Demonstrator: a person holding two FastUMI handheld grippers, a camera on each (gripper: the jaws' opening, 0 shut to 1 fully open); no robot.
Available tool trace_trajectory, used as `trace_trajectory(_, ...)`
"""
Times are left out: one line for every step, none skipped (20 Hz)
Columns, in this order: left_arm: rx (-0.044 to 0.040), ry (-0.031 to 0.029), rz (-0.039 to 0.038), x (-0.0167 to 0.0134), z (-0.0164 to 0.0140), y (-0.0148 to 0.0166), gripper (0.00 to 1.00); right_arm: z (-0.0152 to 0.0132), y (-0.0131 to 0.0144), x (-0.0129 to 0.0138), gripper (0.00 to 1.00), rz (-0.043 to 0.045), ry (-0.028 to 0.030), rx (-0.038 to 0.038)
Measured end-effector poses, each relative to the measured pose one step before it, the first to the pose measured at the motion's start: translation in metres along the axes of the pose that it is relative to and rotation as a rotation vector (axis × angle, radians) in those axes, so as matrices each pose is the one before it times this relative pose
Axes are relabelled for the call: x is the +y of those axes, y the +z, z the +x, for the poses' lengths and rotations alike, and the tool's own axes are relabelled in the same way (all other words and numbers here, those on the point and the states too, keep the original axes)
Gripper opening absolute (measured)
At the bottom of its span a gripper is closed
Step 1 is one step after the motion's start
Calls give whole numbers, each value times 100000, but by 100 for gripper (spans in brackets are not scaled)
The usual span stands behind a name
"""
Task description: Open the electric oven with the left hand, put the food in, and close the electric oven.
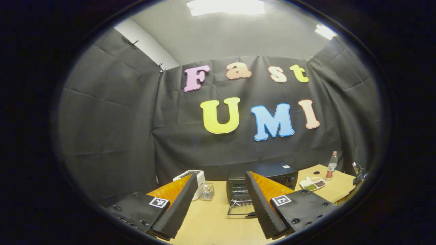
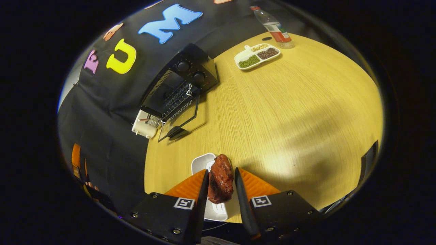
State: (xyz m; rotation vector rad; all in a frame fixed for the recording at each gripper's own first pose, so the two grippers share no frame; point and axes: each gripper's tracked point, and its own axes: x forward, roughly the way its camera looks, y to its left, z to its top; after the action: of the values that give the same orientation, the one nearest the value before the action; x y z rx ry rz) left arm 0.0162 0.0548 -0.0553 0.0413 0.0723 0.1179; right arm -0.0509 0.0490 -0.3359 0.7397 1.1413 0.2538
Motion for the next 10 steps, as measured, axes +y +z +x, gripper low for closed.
trace_trajectory(-9,-297,-78,-58,-4,41,99,322,190,-95,46,652,841,-508)
trace_trajectory(-22,-180,-45,16,-60,-81,99,-1253,381,387,33,4950,1205,-1761)
trace_trajectory(50,-48,-85,-35,60,-141,99,1280,-107,452,19,1139,2339,807)
trace_trajectory(40,-9,-351,36,18,-76,99,-487,-246,262,18,-457,1031,-437)
trace_trajectory(337,-345,-371,-5,62,-19,99,-5,-80,142,16,-1294,257,124)
trace_trajectory(-35,-91,32,-18,49,-50,99,-225,156,411,16,-992,510,-1015)
trace_trajectory(-481,108,83,111,92,188,99,-279,471,528,16,-236,1002,-986)
trace_trajectory(-225,-331,-200,-82,81,7,98,-259,290,424,16,144,475,-995)
trace_trajectory(71,-428,-367,-96,72,-86,98,-53,219,281,16,-996,23,-845)
trace_trajectory(351,-478,-365,-120,210,-238,98,12,78,250,17,-2011,79,272)
